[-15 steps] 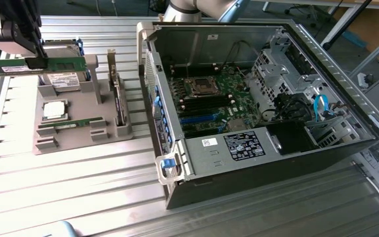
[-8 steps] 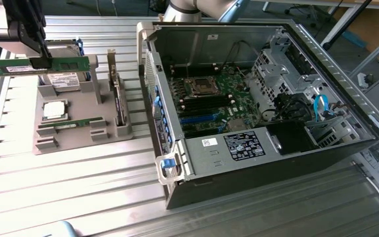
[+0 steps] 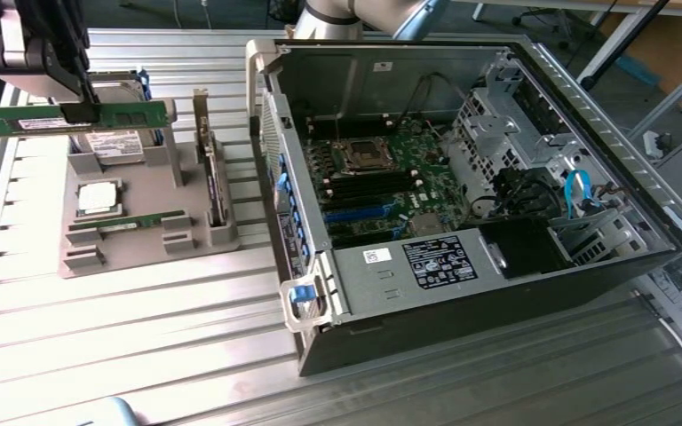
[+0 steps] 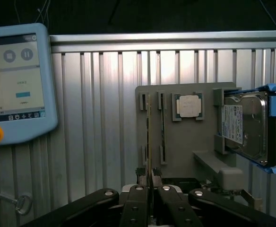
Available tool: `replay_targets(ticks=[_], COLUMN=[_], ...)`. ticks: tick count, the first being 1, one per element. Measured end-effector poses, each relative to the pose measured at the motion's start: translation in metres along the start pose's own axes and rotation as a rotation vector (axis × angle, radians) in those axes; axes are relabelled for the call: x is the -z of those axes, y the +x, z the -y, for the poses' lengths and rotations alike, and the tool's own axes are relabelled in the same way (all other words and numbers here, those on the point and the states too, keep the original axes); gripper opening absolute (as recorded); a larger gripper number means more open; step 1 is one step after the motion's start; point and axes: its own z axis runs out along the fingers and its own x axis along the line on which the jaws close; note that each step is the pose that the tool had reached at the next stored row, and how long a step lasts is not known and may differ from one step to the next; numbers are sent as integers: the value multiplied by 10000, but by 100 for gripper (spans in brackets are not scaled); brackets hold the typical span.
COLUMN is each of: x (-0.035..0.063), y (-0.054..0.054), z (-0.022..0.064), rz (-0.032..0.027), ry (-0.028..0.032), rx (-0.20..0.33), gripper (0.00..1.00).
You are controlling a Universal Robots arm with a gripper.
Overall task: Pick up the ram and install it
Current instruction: 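Pick up the ram and move it above insertion slot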
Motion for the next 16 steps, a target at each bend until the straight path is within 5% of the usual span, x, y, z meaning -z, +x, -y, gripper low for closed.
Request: replay_targets(ticks=[16], x=[0], y=[-1], z=[66], rz=[-1], ry=[0], rx=[0], gripper=[13])
